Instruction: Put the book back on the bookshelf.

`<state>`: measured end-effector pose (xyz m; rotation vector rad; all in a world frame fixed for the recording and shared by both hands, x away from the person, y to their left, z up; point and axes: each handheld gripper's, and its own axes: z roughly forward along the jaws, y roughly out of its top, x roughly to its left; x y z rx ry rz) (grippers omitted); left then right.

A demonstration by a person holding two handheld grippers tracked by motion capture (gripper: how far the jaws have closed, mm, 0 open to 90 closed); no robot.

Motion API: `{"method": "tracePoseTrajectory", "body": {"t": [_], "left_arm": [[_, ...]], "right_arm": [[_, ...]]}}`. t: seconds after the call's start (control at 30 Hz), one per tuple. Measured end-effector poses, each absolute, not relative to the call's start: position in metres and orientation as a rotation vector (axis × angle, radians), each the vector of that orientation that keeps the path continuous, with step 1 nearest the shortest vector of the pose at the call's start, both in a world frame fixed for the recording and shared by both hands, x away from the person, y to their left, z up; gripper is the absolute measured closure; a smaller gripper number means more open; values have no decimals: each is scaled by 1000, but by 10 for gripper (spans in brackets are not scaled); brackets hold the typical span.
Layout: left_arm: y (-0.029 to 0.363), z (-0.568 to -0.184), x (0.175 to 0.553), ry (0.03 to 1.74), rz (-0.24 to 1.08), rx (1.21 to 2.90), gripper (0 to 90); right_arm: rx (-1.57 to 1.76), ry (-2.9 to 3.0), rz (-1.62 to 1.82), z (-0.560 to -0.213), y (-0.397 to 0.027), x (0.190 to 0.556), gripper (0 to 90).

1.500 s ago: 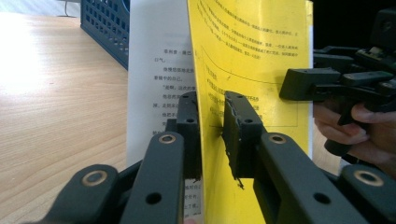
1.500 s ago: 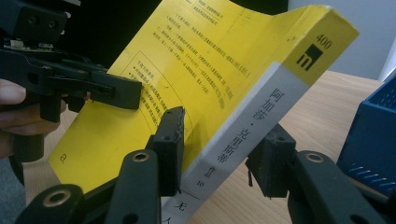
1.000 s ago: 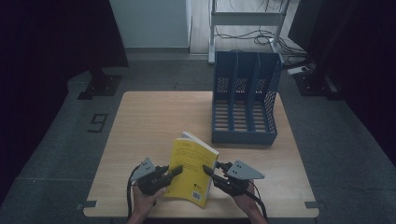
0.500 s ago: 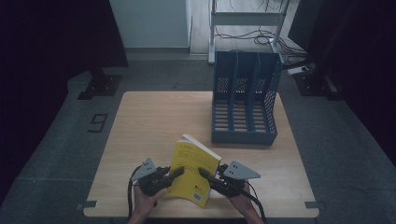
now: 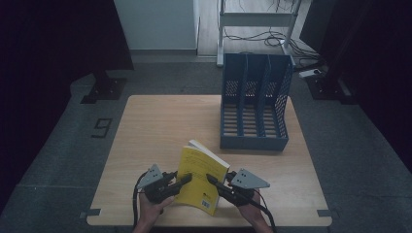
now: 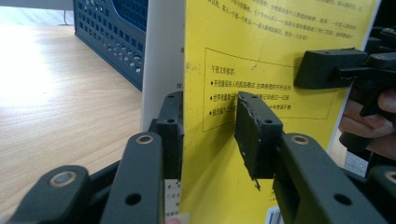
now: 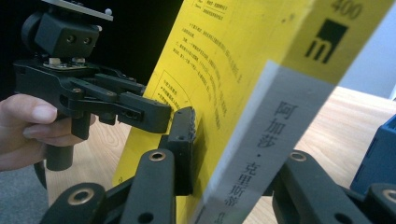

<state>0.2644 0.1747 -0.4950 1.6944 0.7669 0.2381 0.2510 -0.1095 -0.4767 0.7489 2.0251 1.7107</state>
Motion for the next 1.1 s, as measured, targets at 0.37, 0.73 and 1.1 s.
{"method": "tracePoseTrajectory", "body": {"t": [0.37, 0.73, 1.1], "left_arm": [[167, -495, 261, 755, 268, 1724, 584], [170, -495, 263, 784, 281, 1709, 558], [167, -494, 260, 760, 298, 1725, 560]], "right_arm": [[665, 2007, 1638, -463, -109, 240, 741], [678, 2024, 1658, -463, -112, 242, 733], [660, 2044, 1695, -462, -108, 241, 701]]}}
